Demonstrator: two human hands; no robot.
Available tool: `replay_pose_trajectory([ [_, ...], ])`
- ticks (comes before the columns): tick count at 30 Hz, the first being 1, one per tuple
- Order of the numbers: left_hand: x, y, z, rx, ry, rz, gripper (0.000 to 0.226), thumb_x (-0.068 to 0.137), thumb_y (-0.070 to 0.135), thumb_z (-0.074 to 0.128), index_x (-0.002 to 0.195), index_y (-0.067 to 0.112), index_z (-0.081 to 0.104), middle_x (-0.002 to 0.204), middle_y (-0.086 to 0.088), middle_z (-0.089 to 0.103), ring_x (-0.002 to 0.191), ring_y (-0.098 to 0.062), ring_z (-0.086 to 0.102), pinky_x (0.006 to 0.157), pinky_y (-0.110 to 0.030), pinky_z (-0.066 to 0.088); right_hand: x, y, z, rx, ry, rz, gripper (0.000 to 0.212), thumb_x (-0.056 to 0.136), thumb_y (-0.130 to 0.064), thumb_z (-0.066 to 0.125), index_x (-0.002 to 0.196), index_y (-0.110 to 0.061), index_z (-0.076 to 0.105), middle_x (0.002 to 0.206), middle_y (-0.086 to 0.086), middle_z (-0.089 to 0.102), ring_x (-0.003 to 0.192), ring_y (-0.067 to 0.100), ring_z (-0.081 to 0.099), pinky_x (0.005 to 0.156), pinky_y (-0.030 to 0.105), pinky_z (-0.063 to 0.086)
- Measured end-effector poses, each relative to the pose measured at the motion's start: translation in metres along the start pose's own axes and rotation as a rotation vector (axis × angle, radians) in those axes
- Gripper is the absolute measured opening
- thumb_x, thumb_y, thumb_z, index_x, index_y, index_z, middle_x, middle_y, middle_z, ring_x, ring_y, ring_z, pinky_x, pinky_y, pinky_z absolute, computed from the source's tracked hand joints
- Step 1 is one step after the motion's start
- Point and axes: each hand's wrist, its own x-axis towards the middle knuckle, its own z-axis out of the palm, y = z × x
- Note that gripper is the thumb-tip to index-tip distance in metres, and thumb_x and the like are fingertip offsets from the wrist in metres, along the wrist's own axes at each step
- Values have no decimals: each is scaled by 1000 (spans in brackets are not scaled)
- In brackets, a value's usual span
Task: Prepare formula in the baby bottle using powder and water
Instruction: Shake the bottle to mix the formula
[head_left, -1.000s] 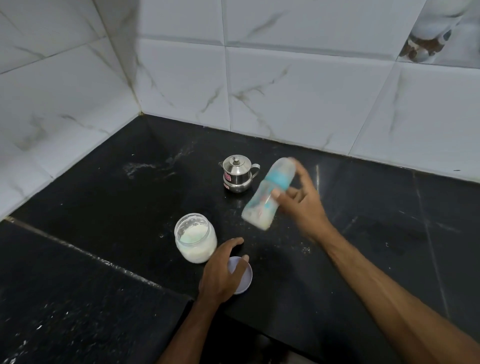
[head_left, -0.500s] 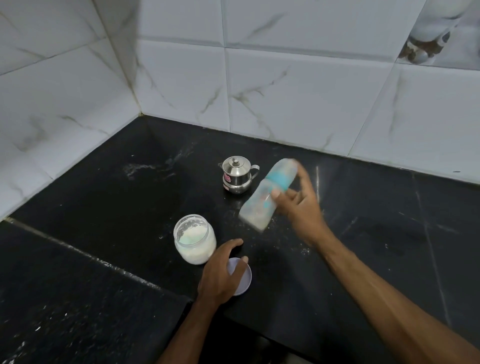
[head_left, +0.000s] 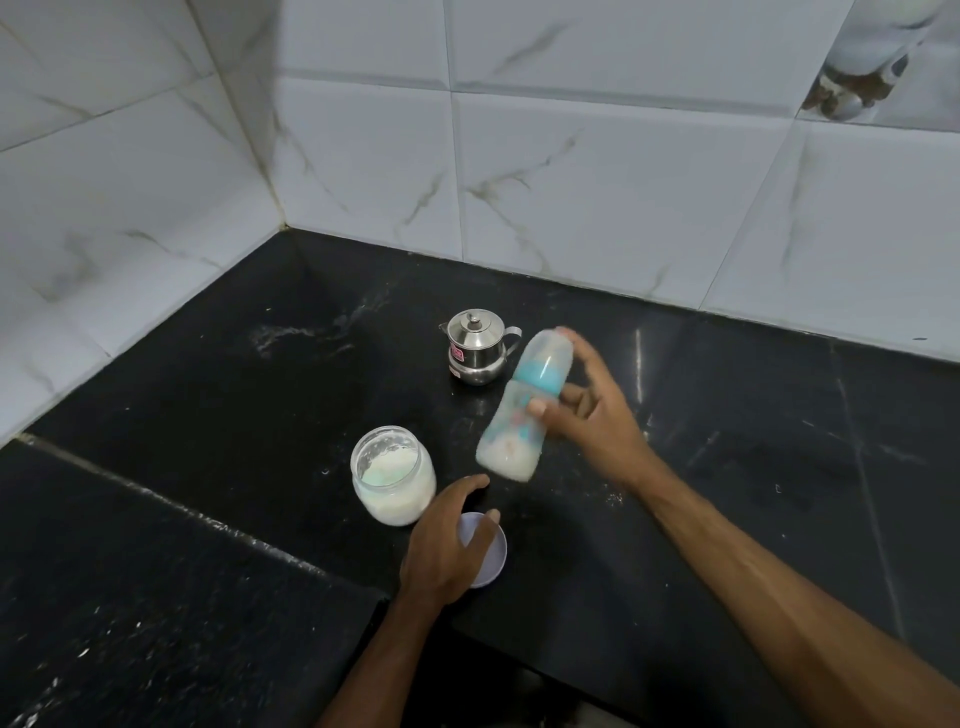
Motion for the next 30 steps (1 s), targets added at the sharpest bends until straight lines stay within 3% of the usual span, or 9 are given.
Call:
replay_pose_trajectory([
  [3, 0, 2, 0, -24, -1, 15, 50, 86, 52, 53, 130, 27, 56, 128, 19, 57, 121, 4, 50, 102, -19, 40, 11, -4, -9, 198, 237, -55, 77, 82, -15, 67, 147, -23, 26, 109, 11, 71, 102, 31, 69, 75, 42, 59],
  [5, -1, 1, 0, -20, 5, 9, 48, 87, 50, 55, 127, 24, 57, 125, 15, 60, 117, 2, 53, 99, -20, 42, 6, 0, -5, 120, 157, -23, 76, 82, -12, 67, 145, -25, 27, 110, 13, 70, 101, 30, 69, 75, 41, 59],
  [7, 0, 0, 1, 10, 15, -11, 48, 87, 51, 55, 122, 18, 58, 117, 8, 63, 108, -2, 56, 90, -20, 42, -5, 8, 2, -36, -59, 43, 76, 82, -3, 68, 141, -31, 31, 114, 11, 69, 102, 27, 70, 77, 39, 59],
  [9, 0, 1, 0, 19, 15, -18, 45, 86, 52, 54, 121, 23, 58, 118, 12, 62, 110, -1, 55, 91, -17, 40, -5, 10, 1, -65, -99, 39, 76, 81, 0, 68, 140, -33, 32, 116, 11, 68, 104, 27, 69, 78, 38, 59],
  [14, 0, 1, 0, -12, 3, 14, 48, 86, 51, 53, 129, 29, 55, 129, 23, 56, 121, 8, 48, 101, -13, 36, 11, -3, -13, 169, 271, -54, 85, 78, -20, 77, 146, -26, 27, 113, 15, 69, 104, 33, 68, 73, 42, 59],
  [19, 0, -2, 2, 6, 5, -18, 55, 84, 59, 51, 128, 26, 55, 125, 16, 60, 115, 1, 53, 98, -19, 41, -9, 9, -1, -77, -124, 44, 76, 84, 5, 66, 141, -31, 31, 117, 14, 67, 104, 28, 69, 77, 34, 58],
  [24, 0, 0, 0, -19, 3, 21, 49, 86, 53, 52, 129, 29, 55, 128, 22, 57, 122, 4, 49, 102, -18, 39, 12, -5, -13, 173, 253, -51, 77, 83, -16, 71, 146, -25, 27, 114, 18, 68, 103, 34, 68, 72, 42, 59],
  [28, 0, -2, 2, 24, 8, -2, 52, 86, 57, 51, 126, 24, 56, 123, 13, 61, 114, -2, 54, 96, -22, 43, -4, 4, -2, -43, -83, 39, 76, 83, -1, 67, 142, -30, 30, 115, 16, 68, 102, 30, 69, 74, 35, 58],
  [30, 0, -1, 1, 25, 10, -6, 51, 86, 55, 53, 127, 25, 56, 125, 16, 59, 114, 1, 53, 96, -19, 40, -2, 4, -1, -29, -72, 21, 75, 83, 1, 66, 141, -31, 30, 113, 13, 69, 101, 28, 70, 74, 34, 58],
])
